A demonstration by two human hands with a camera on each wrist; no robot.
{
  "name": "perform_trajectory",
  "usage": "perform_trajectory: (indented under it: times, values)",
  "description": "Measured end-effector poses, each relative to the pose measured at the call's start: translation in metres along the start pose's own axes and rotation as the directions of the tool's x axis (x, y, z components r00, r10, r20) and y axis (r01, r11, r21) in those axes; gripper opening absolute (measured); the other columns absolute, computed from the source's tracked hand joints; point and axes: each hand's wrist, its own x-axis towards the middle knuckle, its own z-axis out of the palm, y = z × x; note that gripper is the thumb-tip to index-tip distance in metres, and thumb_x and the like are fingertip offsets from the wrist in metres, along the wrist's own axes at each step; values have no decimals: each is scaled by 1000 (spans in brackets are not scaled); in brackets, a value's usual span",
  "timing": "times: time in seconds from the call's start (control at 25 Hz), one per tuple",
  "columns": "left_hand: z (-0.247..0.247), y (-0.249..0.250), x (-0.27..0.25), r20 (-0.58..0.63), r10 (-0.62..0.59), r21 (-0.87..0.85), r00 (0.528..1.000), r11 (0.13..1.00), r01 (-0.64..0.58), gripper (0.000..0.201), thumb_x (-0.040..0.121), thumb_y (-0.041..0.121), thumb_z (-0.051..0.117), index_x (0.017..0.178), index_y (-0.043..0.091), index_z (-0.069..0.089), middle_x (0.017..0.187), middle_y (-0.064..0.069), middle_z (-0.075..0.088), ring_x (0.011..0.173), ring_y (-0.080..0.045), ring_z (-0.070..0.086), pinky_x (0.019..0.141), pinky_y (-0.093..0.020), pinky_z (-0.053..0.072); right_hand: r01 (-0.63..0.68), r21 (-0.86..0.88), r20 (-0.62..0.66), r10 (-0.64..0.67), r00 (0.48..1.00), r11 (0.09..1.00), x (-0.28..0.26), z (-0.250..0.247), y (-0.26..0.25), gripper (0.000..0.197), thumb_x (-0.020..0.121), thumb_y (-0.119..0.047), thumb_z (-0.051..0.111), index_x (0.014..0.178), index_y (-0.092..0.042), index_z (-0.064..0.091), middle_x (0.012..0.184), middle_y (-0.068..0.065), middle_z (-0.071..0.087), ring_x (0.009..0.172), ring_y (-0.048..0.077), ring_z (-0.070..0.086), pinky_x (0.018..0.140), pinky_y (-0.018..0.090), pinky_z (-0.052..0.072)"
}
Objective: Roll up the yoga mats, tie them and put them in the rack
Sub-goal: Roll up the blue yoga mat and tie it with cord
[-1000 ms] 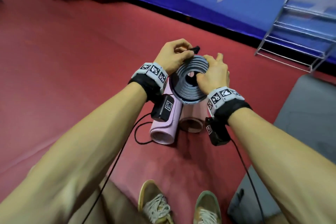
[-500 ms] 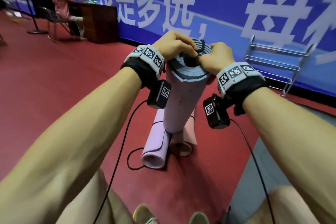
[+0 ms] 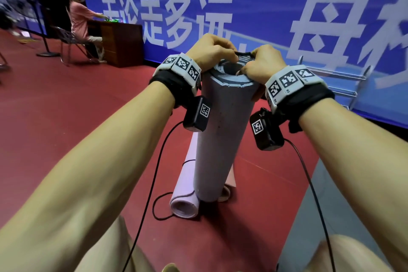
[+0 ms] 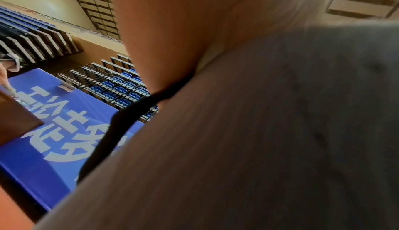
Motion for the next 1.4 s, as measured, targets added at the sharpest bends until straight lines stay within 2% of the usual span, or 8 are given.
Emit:
perform_trajectory:
  times: [0.2,0.52,0.56,0.64,0.88,1.0,1.16,1.4]
  values:
    - [6,-11,-11,-135,56,127,989,991,-39,26,78,12,74,57,18,59,63,-2,52,52,-2,45,56,-14,38,-141,-150,107,157,982,979,-4,-9,6,17,93,-10,57,78,-3,52,93,14,50,68,26,46,54,29,33]
    - [53,-62,-60,-144,65,197,988,980,-36,51,90,31,66,45,16,47,47,2,39,50,-13,33,55,-30,32,-276,-137,199,299,933,951,-28,47,43,26,91,-7,56,67,-5,47,73,8,47,107,21,56,59,29,40]
    - [55,-71,-65,-191,80,230,978,973,-35,53,88,31,63,41,15,45,45,1,37,50,-15,33,55,-31,32,-291,-137,207,314,927,947,-27,47,45,31,90,-7,56,63,-6,42,70,8,44,67,16,25,52,28,35]
    - [55,-90,-78,-258,106,289,960,957,-28,48,83,30,56,43,6,45,46,-11,45,52,-24,41,59,-35,36,-308,-134,194,330,924,942,-24,41,53,33,91,-6,54,62,-7,40,74,9,45,56,22,38,47,28,29]
    - [77,-115,-99,11,-198,106,980,975,195,55,96,42,56,60,1,67,54,-2,53,45,-7,35,55,-24,33,-364,0,103,362,927,932,-24,47,63,43,108,-26,34,125,5,58,131,23,57,117,37,55,88,34,42]
    - [80,-115,-90,56,-209,113,976,973,202,58,85,50,70,60,-1,55,56,-5,42,52,-13,32,55,-26,28,-435,378,39,456,889,817,-24,56,65,39,106,-16,28,127,2,55,137,21,53,124,37,50,85,28,40]
    - [78,-121,-83,4,-316,-41,949,948,316,58,87,57,60,50,12,65,51,-5,53,53,-12,40,60,-27,35,-315,813,30,506,862,489,-36,79,85,29,101,-15,34,93,-17,62,107,11,54,80,25,56,45,25,53]
    - [88,-132,-71,-94,-427,-228,899,889,398,44,63,48,61,36,14,57,58,-20,50,58,-23,38,70,-37,34,-317,947,316,312,896,-47,-50,79,106,36,96,-53,52,85,-19,55,91,7,68,88,24,68,68,43,61]
